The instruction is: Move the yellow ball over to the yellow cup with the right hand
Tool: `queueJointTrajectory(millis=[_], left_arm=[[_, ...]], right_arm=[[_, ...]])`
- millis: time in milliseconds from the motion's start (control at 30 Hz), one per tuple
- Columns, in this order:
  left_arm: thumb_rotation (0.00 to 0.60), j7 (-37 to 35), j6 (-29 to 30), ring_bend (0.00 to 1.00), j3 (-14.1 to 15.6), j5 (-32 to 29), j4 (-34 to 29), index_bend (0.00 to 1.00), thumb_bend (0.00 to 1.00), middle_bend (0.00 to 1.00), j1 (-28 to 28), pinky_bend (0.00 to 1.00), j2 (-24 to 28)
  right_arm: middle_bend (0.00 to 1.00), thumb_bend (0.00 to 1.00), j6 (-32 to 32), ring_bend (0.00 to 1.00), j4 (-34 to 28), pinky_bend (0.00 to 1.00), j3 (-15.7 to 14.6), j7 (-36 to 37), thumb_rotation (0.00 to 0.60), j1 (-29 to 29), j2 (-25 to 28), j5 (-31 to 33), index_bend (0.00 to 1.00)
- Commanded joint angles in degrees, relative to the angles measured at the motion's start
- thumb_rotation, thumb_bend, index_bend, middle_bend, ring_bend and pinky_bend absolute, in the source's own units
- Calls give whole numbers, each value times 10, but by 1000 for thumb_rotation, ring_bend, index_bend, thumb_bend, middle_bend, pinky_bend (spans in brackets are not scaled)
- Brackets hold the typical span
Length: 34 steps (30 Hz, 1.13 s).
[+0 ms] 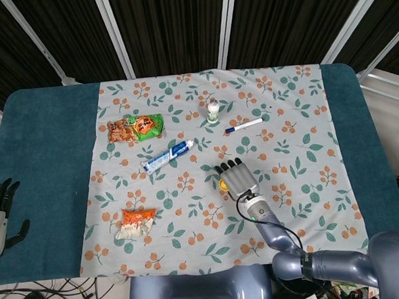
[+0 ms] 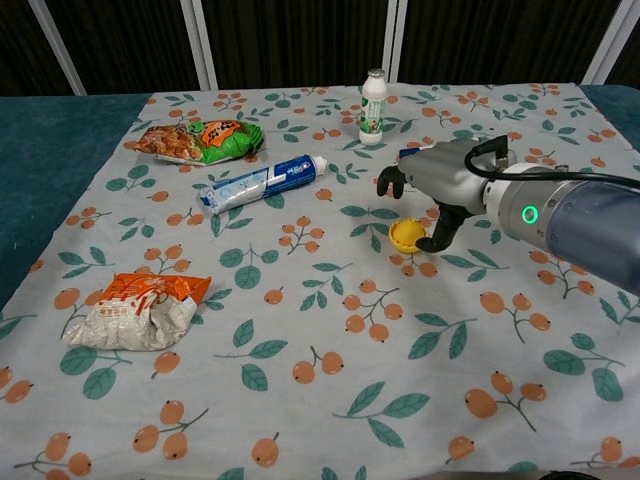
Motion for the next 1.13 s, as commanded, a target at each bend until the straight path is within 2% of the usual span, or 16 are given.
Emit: queueJointTrajectory(millis=[33, 267, 367, 533, 700, 900, 1133], left_arm=[[600, -1, 0, 0, 0, -1, 0, 0, 375, 0, 0, 0, 1], [600, 0, 3, 0, 1, 3, -1, 0, 374, 0, 1, 0, 0], [600, 2, 7, 0, 2, 6, -2, 0, 375, 0, 2, 0, 0], [600, 9, 12, 0, 3, 9, -3, 0, 375, 0, 4, 0, -2], [600, 19, 16, 0, 3, 11, -4, 0, 376, 0, 6, 0, -6], [600, 28, 21, 0, 3, 11, -3, 0, 376, 0, 7, 0, -11], [600, 33, 28, 0, 0, 15, 3, 0, 377, 0, 8, 0, -16]], right_arm=[[184, 234, 22, 166, -40, 184, 6, 9, 600, -7, 30, -6, 179], [177, 234, 83, 157, -178, 184, -5, 24, 600, -53, 148, -34, 166], [160, 234, 116, 153, -240, 184, -26, 43, 600, -89, 214, -69, 154], [137, 165, 178, 123, -274, 184, -76, 102, 600, -160, 288, -170, 150], [95, 148, 274, 88, -242, 184, -129, 200, 600, -255, 326, -284, 147], [66, 147, 352, 63, -162, 183, -170, 311, 600, -345, 325, -350, 114], [61, 135, 377, 40, -63, 183, -179, 372, 600, -393, 293, -388, 84]])
